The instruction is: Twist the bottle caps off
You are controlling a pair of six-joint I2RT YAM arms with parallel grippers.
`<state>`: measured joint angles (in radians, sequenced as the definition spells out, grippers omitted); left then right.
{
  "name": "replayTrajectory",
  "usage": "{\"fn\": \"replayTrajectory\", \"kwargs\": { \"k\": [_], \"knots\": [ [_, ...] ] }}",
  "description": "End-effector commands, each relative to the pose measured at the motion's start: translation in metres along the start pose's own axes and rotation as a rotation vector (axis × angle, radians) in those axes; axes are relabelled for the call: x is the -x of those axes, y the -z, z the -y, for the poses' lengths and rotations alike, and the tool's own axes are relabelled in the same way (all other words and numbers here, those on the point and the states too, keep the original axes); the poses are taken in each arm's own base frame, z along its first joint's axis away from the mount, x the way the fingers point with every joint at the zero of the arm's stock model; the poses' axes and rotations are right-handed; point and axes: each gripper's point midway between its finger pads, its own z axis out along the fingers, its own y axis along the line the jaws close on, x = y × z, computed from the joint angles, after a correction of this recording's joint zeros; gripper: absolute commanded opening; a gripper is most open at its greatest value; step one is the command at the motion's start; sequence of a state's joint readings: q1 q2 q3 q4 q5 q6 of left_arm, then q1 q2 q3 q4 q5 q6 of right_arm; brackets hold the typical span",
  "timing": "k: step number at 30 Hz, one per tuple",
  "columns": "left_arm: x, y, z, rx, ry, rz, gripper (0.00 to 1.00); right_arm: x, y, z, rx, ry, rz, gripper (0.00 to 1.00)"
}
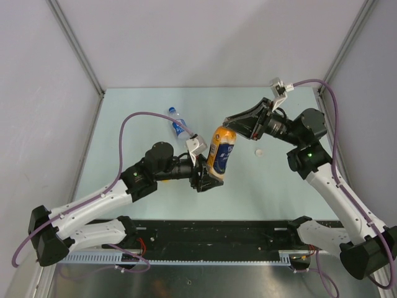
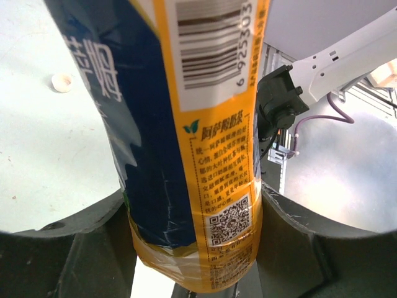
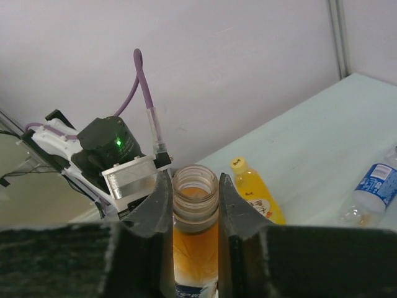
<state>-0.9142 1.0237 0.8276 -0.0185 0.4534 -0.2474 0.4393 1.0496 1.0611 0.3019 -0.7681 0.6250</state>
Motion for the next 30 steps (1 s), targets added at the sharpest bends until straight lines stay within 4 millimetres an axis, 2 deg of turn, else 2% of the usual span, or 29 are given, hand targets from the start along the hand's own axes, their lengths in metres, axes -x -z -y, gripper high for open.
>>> {"fn": "replayTrajectory", "kwargs": {
  "k": [1,2,4,7,10,11,13,19,22,30],
  "knots": [
    [0.026,0.003,0.01,-0.024,-0.019,0.064,0.0,0.008,-0.002,-0.014,0.032,0.043,-0.006,0.03],
    [0.026,0.003,0.009,-0.022,-0.017,0.064,0.01,0.008,-0.001,-0.013,0.022,0.049,-0.006,0.02],
    [0.028,0.003,0.008,-0.015,-0.017,0.069,0.14,0.008,0.001,-0.011,0.0,0.062,-0.004,0.0],
    [0.031,0.006,0.005,0.017,-0.012,0.088,0.54,0.007,0.003,-0.007,-0.026,0.078,-0.005,0.0],
    [0.034,0.011,0.0,0.061,-0.005,0.107,0.86,0.006,0.006,-0.005,-0.046,0.095,-0.009,0.0],
    [0.035,0.014,0.0,0.07,-0.004,0.111,0.93,0.005,0.007,-0.003,-0.057,0.1,-0.011,0.0],
    [0.038,0.017,-0.001,0.084,-0.006,0.123,0.98,0.004,0.009,0.0,-0.079,0.117,-0.015,0.0],
    [0.044,0.026,-0.004,0.124,-0.014,0.154,1.0,-0.004,0.017,0.019,-0.176,0.176,-0.044,0.0],
    [0.044,0.029,-0.009,0.158,-0.014,0.161,1.0,-0.009,0.024,0.038,-0.27,0.207,-0.065,0.0],
    [0.039,0.03,-0.014,0.181,-0.02,0.145,0.99,-0.006,0.033,0.093,-0.516,0.268,-0.055,0.0]
  ]
}}
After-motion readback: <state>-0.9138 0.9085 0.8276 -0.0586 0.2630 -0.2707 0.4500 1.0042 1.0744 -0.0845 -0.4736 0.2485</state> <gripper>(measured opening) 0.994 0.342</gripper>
